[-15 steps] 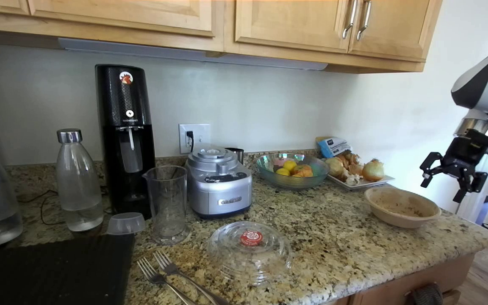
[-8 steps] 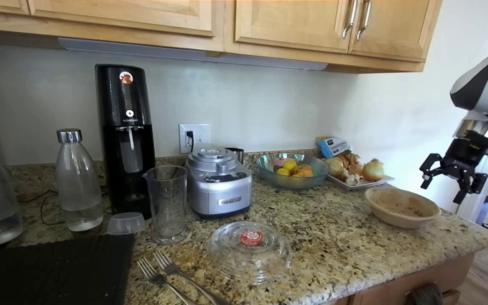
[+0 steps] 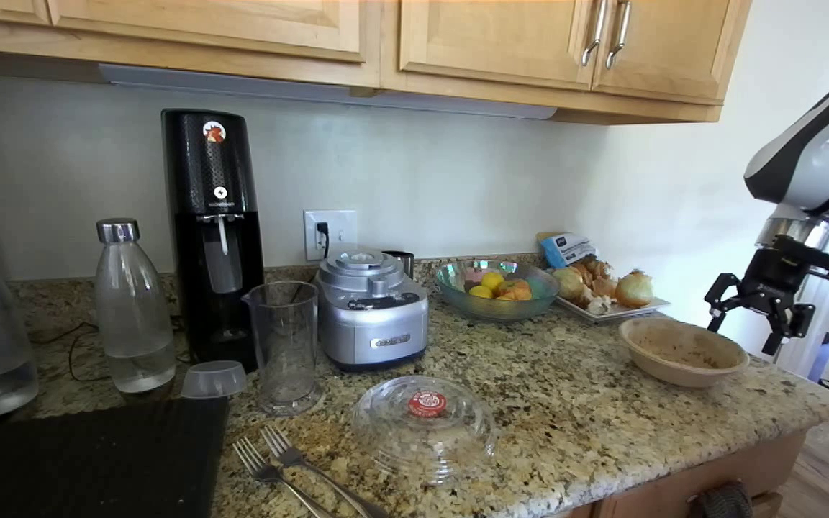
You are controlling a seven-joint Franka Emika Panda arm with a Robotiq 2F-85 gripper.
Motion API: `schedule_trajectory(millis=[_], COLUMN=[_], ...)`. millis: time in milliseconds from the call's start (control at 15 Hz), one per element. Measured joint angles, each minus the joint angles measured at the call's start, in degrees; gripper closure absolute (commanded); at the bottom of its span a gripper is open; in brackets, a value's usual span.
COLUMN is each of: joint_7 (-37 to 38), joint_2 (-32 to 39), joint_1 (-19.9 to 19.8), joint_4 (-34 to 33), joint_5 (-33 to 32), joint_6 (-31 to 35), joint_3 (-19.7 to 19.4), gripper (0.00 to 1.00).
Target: Unstack the bowls
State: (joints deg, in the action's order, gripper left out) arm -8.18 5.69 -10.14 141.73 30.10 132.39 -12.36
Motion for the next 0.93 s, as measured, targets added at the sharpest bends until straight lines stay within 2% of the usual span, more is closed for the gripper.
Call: schedule_trajectory(millis=[67,200,267,333,467,533,733,933], joint_7=[-0.34,-1.01,-1.10,-1.23,-1.77,-2.11,-2.90,-3.10], joint_2=[0.67,1.80,2.29,2.68,3.15,3.27,3.55,3.85], joint_1=[-0.12,-0.50,-0.68,-0.87,-1.16,-1.22,-1.23,-1.28], joint_4=[-0.54,-1.39,-1.80,-2.16,-2.70,-2.87,-3.12,-3.14], joint_5=[0.00,0.00,0.02,0.09,0.41,0.63,1.34,1.46], joint_6=[0.00,0.00,0.00,0.00,0.00,-0.01,-0.03,-0.03], joint_3=[0.00,0.00,0.00,0.03,0.11,0.13,0.43,0.57], gripper=[0.01,0.11,0.18,0.29,0.35,0.36,0.28,0.26])
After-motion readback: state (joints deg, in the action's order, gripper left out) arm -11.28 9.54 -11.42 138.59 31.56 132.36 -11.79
